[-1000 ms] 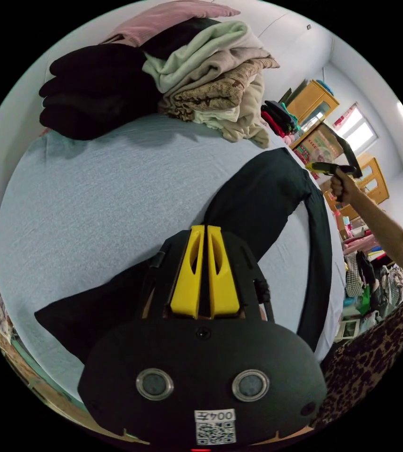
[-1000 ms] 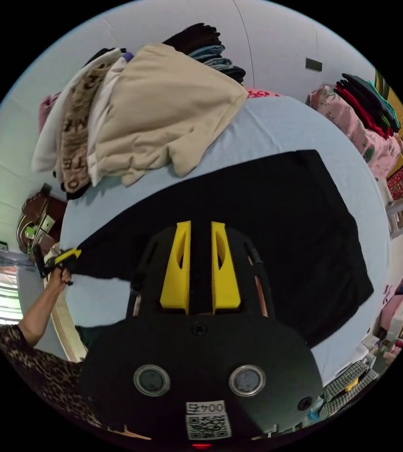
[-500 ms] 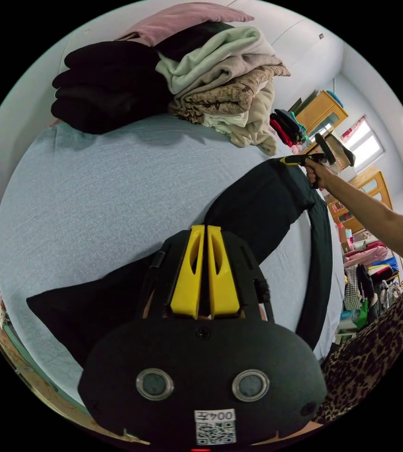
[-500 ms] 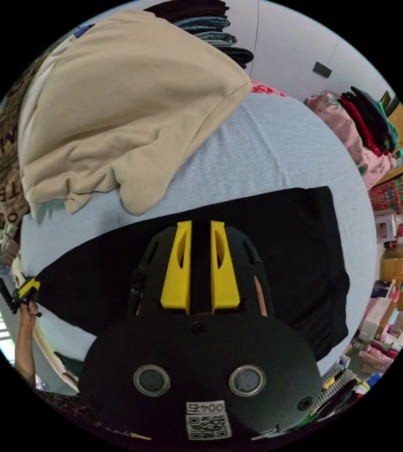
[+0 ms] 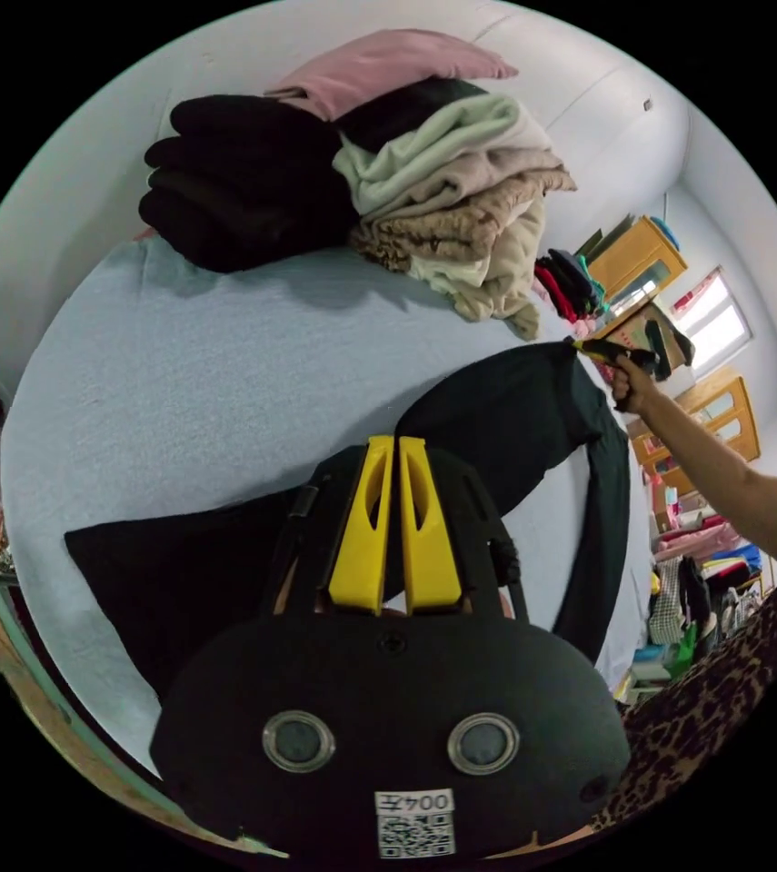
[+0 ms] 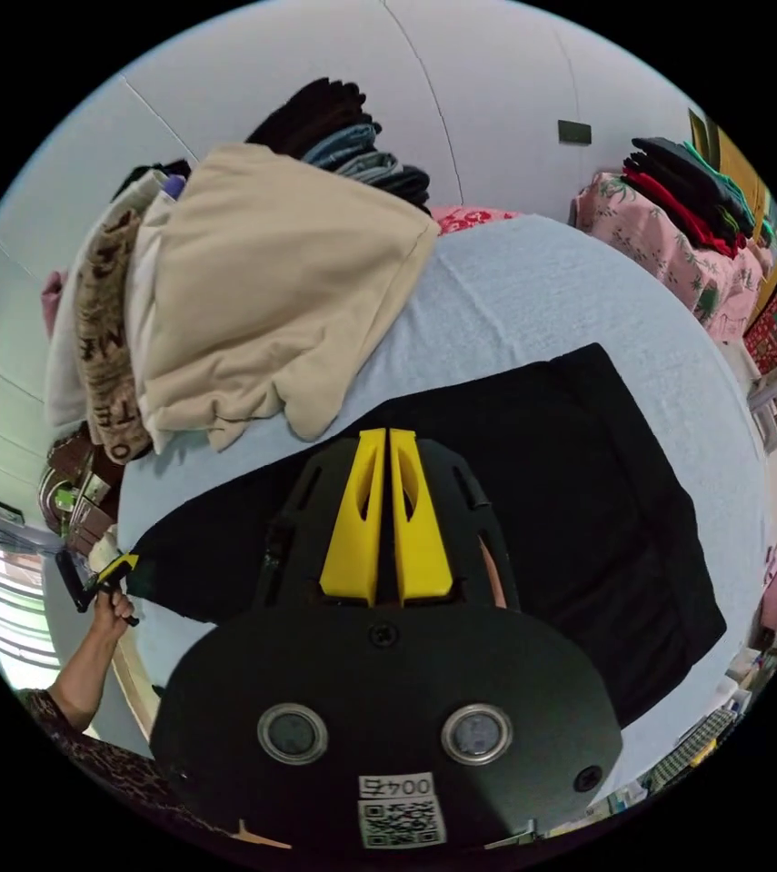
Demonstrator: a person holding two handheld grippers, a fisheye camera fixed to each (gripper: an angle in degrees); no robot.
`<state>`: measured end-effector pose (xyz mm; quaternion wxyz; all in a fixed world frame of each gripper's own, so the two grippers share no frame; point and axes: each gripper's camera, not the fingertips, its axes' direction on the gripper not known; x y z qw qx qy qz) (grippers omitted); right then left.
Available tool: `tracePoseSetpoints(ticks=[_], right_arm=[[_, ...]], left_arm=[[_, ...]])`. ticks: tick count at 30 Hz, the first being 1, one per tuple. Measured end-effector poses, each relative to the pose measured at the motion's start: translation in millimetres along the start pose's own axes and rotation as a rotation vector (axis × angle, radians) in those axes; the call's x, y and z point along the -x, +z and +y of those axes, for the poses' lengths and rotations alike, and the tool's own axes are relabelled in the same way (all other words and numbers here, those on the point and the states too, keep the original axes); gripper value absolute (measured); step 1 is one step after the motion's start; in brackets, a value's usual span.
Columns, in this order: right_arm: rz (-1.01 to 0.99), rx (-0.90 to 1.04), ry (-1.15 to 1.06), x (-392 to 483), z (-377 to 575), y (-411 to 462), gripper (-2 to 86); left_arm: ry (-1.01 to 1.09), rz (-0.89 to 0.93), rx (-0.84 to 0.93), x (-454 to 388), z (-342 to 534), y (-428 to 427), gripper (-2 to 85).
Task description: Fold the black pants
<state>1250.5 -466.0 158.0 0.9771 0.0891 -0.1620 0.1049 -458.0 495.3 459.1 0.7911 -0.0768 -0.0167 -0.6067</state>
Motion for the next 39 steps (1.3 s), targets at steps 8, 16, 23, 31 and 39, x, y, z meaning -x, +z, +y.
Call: tracePoseSetpoints(ticks=[8,16,23,31,39], right_arm=[[-0.145,-0.154,0.043,-35.2,74.4,-114.2,-0.6],[-0.161,-0.232,0.114,-72.6,183.8,-188.7,-0.6],[-0.146,-0.207,0.221,-115.4,257.4,-206.5,-0.6],[-0.134,-0.165,0.291,-151.6,293.0,-207.4,-0.6],[-0.147,-0.107,0.371,-187.5,315.9,-202.1,-0.3]], left_arm=[[0.122,0.002,0.000,-50.0,77.6,-19.3,0.9],[0.081,-0.018,0.036,-95.2,195.7,-3.3,1.0],[0.137,-0.110,0.141,-135.1,284.2,45.1,0.8],[0.051,-0.075,0.248,-138.2,350.3,109.4,0.7],[0.035,-0.078,0.368,-138.0,401.1,174.7,0.8]])
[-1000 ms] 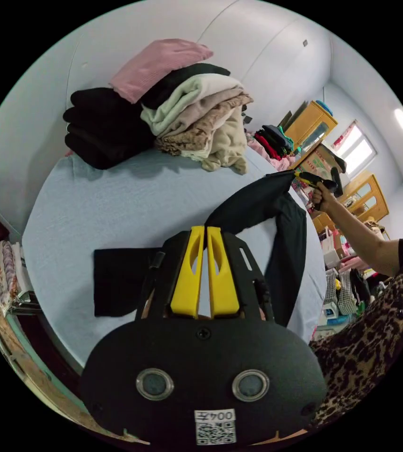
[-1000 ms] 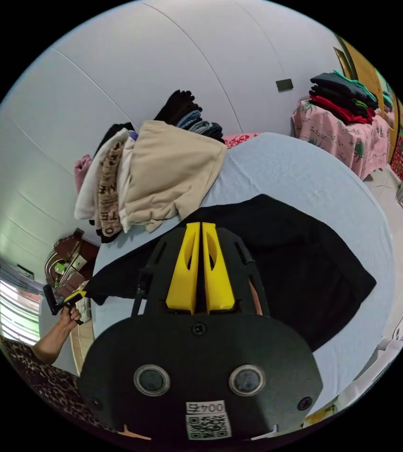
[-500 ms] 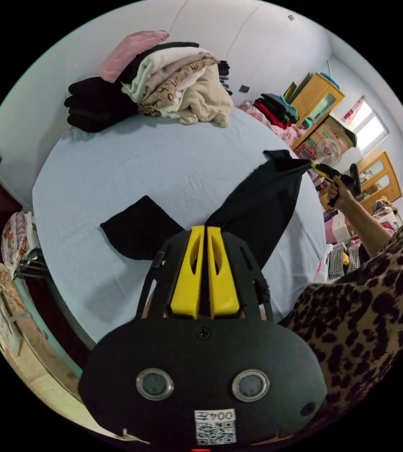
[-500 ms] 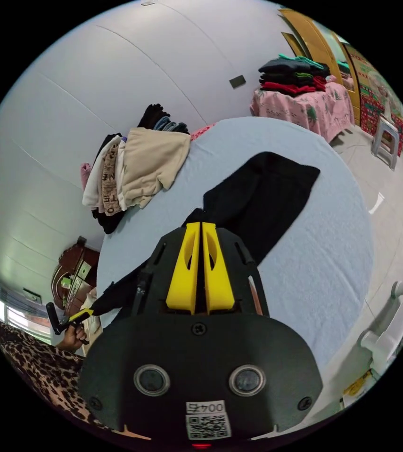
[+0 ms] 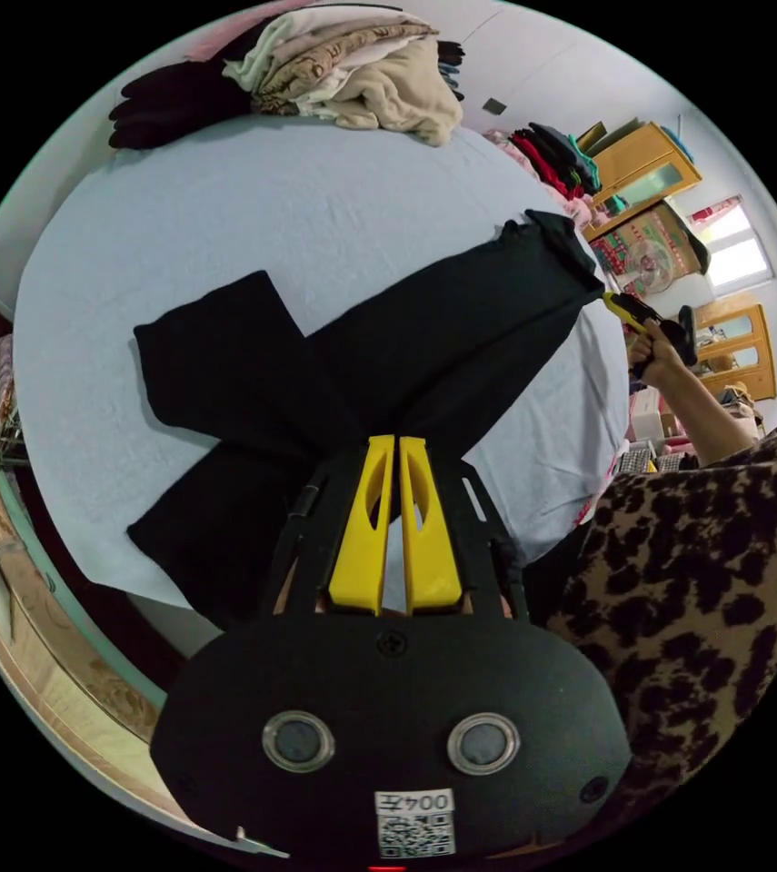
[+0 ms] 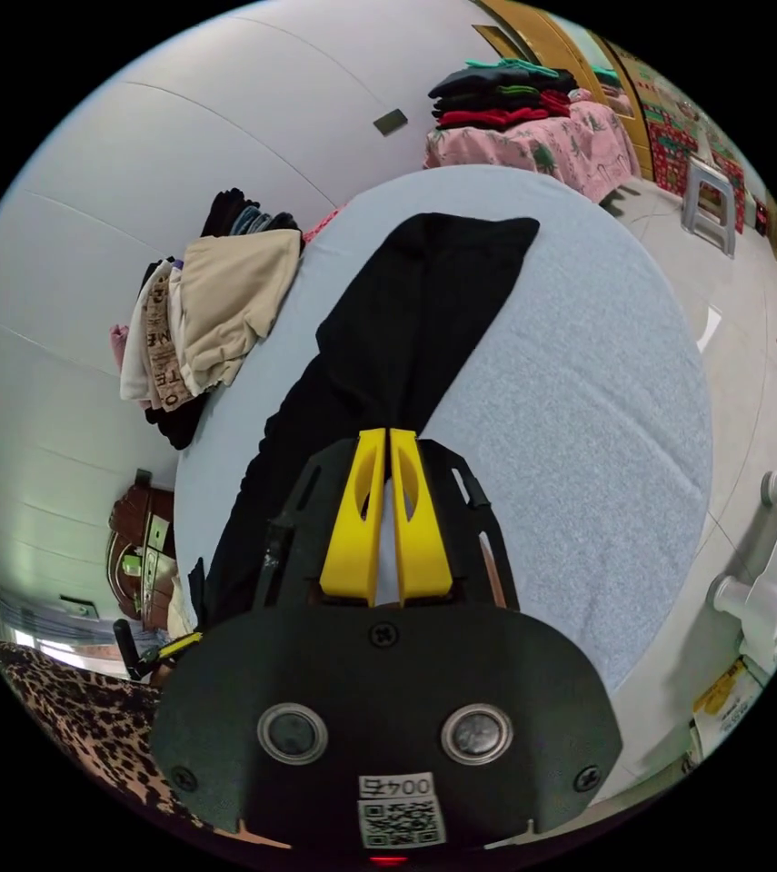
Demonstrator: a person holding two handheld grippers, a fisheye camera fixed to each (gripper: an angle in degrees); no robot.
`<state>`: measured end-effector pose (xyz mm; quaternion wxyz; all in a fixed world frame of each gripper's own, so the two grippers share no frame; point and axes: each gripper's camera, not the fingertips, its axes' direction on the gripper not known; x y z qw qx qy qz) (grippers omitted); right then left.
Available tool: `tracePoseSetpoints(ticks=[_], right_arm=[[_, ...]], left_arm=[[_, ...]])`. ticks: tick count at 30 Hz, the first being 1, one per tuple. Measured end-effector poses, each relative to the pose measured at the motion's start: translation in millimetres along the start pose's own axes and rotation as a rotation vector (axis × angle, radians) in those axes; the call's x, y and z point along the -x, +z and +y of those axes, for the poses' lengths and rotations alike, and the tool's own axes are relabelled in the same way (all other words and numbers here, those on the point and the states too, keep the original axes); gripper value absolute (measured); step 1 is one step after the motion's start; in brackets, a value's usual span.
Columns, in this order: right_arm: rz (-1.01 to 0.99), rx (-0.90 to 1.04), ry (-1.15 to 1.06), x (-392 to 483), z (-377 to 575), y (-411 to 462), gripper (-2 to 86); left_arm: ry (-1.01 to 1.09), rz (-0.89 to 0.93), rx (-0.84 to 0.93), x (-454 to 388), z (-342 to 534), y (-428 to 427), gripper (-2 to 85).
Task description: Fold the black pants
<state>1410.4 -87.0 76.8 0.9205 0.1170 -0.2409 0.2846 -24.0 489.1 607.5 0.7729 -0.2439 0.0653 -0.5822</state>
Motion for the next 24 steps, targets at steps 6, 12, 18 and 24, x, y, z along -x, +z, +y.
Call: tracePoseSetpoints(ticks=[6,12,18,24], right_arm=[[0.064,-0.055,0.040,-15.4,4.7,-21.0,2.2],[0.148,-0.104,-0.180,19.1,-20.6,-32.6,5.4],[0.266,0.083,-0.458,65.9,-63.5,24.5,7.2],[0.337,0.131,-0.553,83.3,-101.5,50.1,8.1]], left_arm=[[-0.037,0.054,0.055,10.1,4.0,46.4,0.9],[-0.078,0.087,0.046,18.6,7.5,70.1,1.0],[-0.093,0.090,0.049,22.3,9.3,88.2,0.9],[-0.096,0.074,0.050,22.3,11.0,101.2,0.9]])
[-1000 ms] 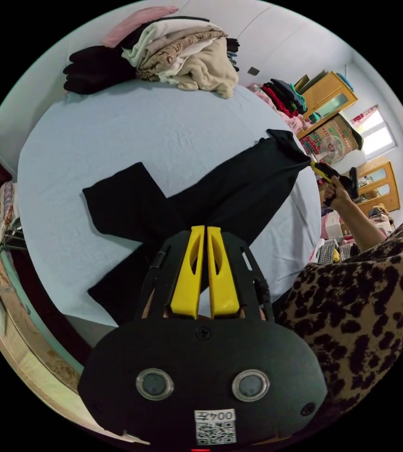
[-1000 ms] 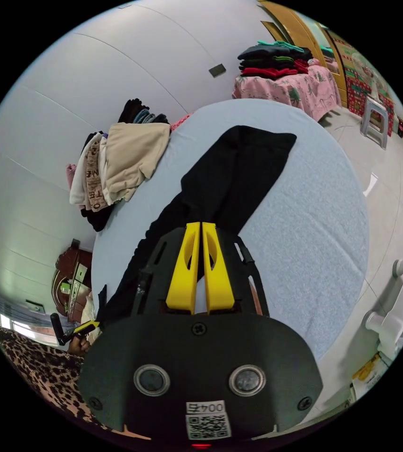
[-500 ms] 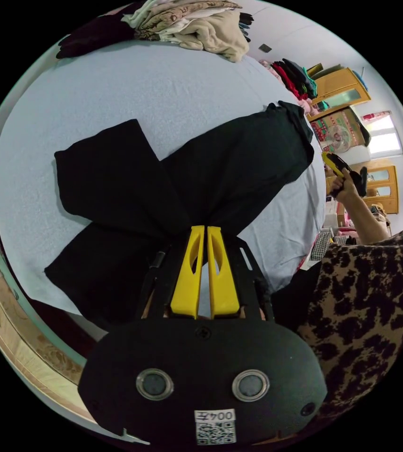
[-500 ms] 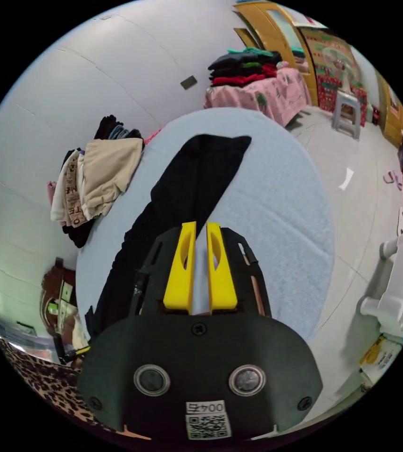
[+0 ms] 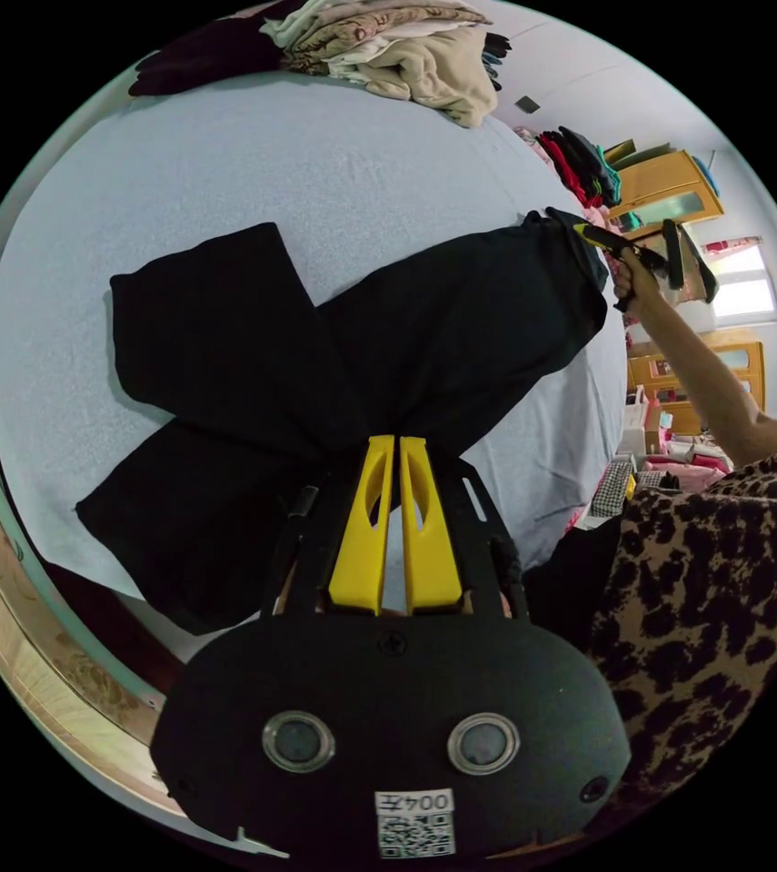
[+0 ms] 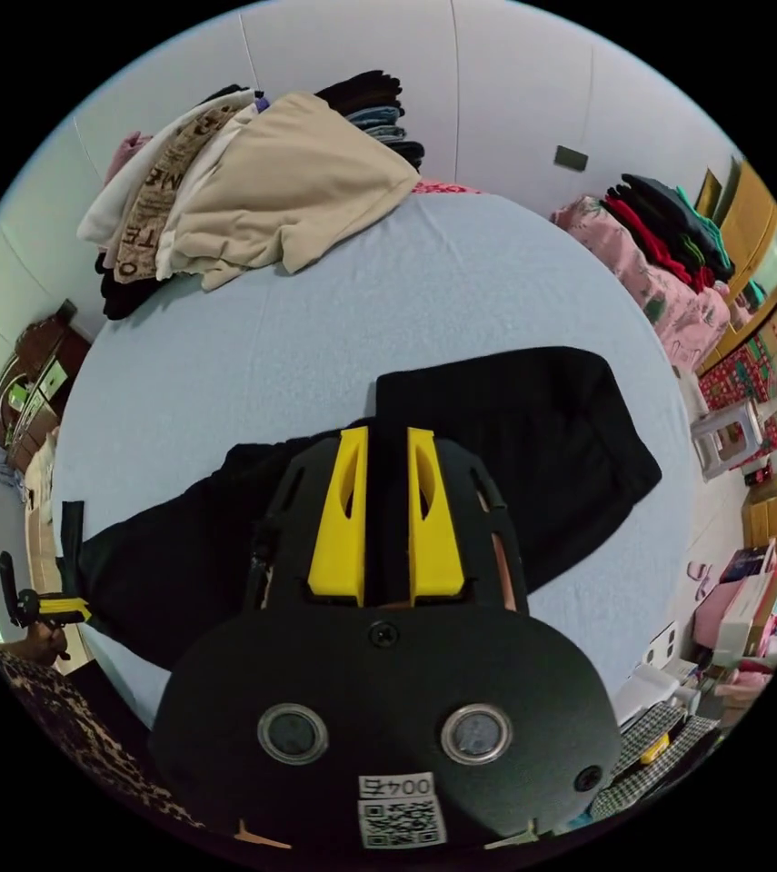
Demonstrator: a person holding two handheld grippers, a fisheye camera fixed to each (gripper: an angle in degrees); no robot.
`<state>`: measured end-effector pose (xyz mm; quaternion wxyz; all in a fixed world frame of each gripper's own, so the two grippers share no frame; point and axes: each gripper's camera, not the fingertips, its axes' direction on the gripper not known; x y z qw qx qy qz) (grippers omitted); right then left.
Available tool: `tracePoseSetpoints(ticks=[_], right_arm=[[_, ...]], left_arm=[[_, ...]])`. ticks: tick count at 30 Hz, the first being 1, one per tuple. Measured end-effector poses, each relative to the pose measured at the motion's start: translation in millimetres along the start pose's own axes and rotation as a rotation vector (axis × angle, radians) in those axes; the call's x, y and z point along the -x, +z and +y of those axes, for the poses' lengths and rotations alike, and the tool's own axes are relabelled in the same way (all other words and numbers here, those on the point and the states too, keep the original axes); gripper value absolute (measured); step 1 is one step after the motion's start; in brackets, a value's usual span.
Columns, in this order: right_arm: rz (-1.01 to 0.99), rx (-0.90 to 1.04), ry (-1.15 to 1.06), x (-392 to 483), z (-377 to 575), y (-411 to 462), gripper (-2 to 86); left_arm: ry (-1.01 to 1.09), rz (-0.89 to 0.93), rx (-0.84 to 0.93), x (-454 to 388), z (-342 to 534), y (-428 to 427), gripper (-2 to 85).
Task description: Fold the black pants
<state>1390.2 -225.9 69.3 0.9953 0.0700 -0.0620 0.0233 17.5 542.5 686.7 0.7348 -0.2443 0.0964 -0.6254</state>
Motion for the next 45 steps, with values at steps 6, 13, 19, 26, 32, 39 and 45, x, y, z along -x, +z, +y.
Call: tracePoseSetpoints(ticks=[6,13,19,26,32,39,45], right_arm=[[0.034,0.112,0.034,-26.6,-14.1,18.6,3.9],[-0.300,-0.236,0.356,-138.8,20.3,-65.1,0.0],[-0.599,-0.366,0.823,-284.8,119.9,-58.4,1.8],[-0.849,-0.486,0.992,-338.1,174.0,-25.0,8.6],[-0.689,-0.456,0.976,-362.6,169.0,-35.6,9.2],[-0.654,-0.350,0.944,-386.9,149.6,-26.0,9.8],[-0.557,-0.269,0.884,-391.1,129.7,-28.5,4.9]], left_arm=[[-0.008,0.002,0.002,2.5,1.0,8.6,0.9],[-0.013,0.005,-0.002,3.7,3.5,12.7,0.9],[-0.019,0.021,-0.008,5.1,6.7,11.4,0.9],[-0.030,0.027,0.006,3.1,8.4,4.6,1.0],[-0.028,0.032,0.022,-0.3,10.0,-5.0,1.0],[-0.028,0.035,0.030,-5.6,14.4,-19.2,1.0],[-0.030,0.032,0.030,-12.0,20.6,-34.9,1.0]])
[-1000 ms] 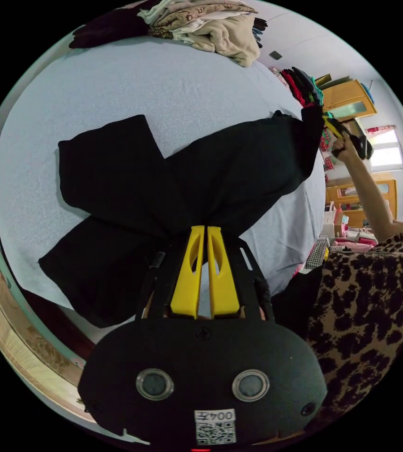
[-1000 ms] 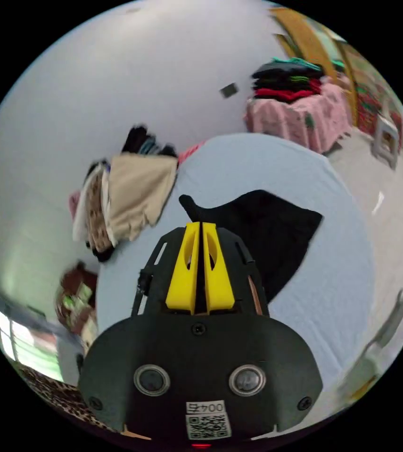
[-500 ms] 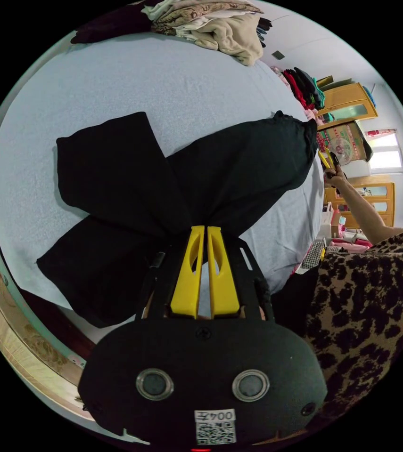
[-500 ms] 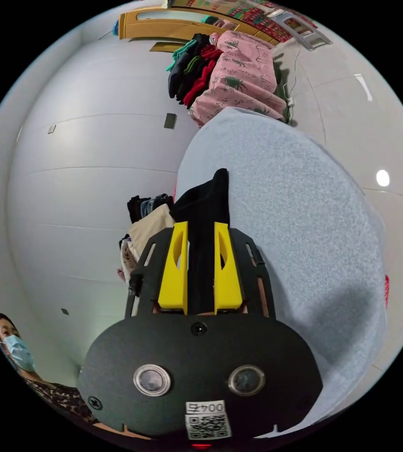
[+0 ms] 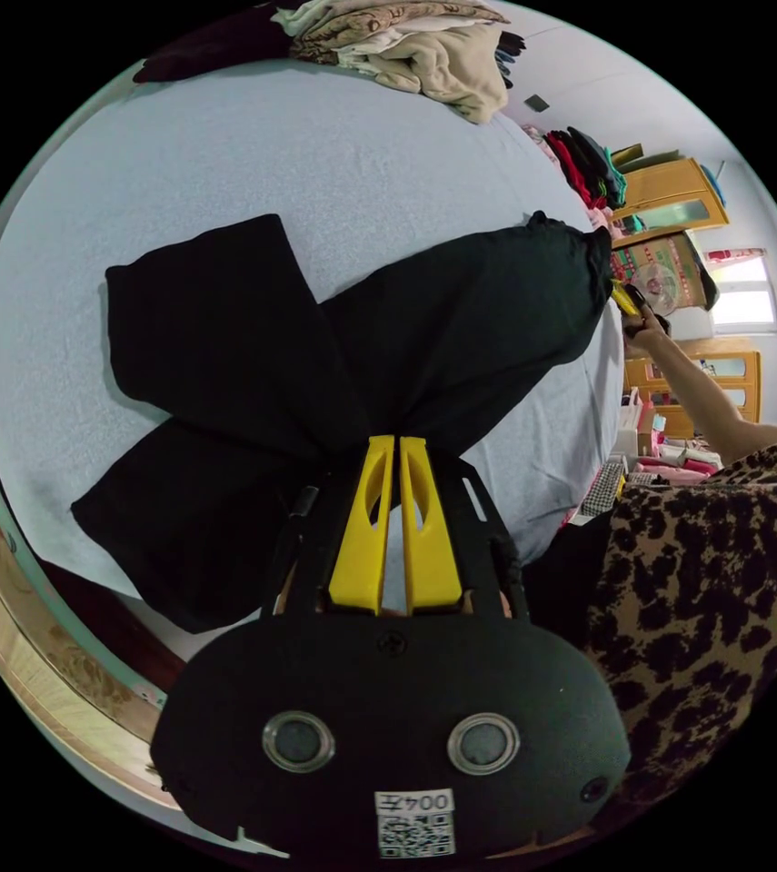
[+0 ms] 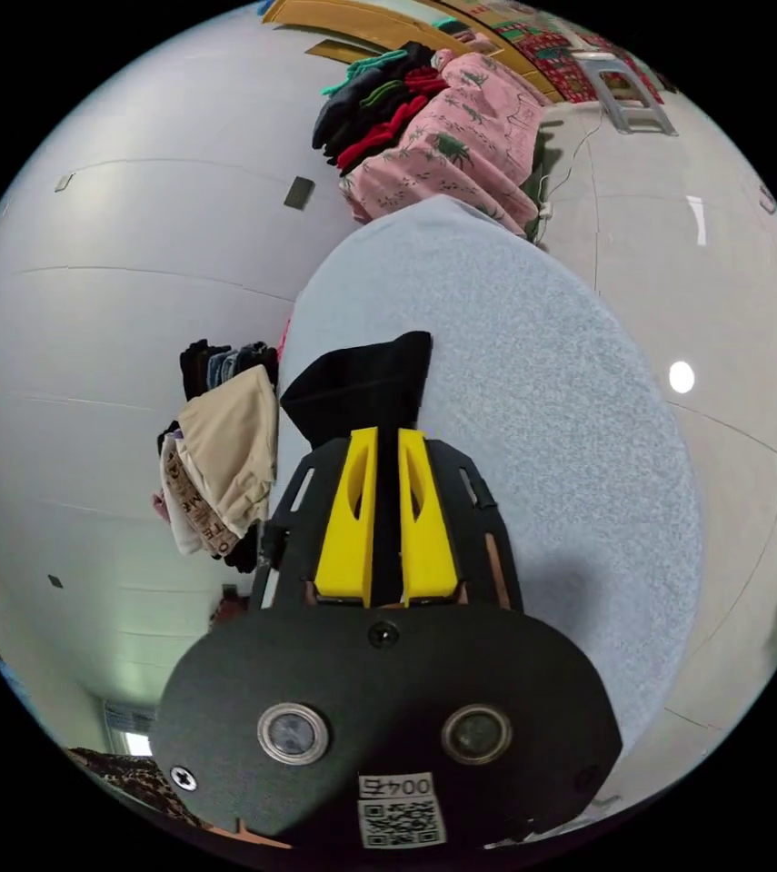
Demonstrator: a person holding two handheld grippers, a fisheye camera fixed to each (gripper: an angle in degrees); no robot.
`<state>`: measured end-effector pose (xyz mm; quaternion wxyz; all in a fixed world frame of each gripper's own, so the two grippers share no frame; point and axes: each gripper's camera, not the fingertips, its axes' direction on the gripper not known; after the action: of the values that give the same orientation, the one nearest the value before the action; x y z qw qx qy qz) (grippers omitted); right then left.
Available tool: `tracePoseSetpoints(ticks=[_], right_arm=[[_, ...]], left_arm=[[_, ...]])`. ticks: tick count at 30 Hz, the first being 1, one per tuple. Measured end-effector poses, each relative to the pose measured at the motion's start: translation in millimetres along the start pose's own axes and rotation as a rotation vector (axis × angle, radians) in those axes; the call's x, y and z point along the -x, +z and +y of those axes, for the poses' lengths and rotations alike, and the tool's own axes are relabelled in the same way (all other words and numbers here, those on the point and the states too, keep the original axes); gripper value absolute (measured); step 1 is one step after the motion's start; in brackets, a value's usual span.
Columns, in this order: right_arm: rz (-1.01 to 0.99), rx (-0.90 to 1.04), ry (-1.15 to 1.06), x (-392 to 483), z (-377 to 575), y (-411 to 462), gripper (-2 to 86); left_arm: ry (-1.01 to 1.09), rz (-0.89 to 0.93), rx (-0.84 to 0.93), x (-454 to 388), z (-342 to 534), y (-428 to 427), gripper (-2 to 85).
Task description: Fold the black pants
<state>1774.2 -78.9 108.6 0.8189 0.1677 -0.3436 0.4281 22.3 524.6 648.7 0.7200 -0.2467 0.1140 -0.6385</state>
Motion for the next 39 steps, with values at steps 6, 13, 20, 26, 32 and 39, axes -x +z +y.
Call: tracePoseSetpoints(ticks=[6,13,20,26,32,39], right_arm=[[0.056,-0.020,-0.078,35.2,-12.1,-19.0,3.3],[-0.088,0.023,-0.136,93.9,-53.8,-4.1,2.9],[-0.015,0.221,-0.259,160.9,-97.0,45.6,2.7],[0.061,0.197,-0.238,137.1,-83.7,28.5,2.2],[0.045,0.151,-0.099,70.2,-57.0,-12.8,2.4],[0.087,0.175,0.066,-6.0,-35.4,-22.7,2.9]], left_arm=[[-0.013,-0.005,-0.004,-13.7,1.0,-32.1,0.9],[-0.017,-0.004,-0.277,-2.0,-29.5,-155.5,0.8],[-0.028,-0.087,-0.448,10.7,-73.6,-239.4,0.7],[-0.008,-0.053,-0.424,6.1,-73.1,-247.7,0.7],[0.000,0.045,-0.350,4.3,-63.7,-241.5,0.8],[0.035,0.091,-0.204,-4.2,-56.5,-222.1,0.8]])
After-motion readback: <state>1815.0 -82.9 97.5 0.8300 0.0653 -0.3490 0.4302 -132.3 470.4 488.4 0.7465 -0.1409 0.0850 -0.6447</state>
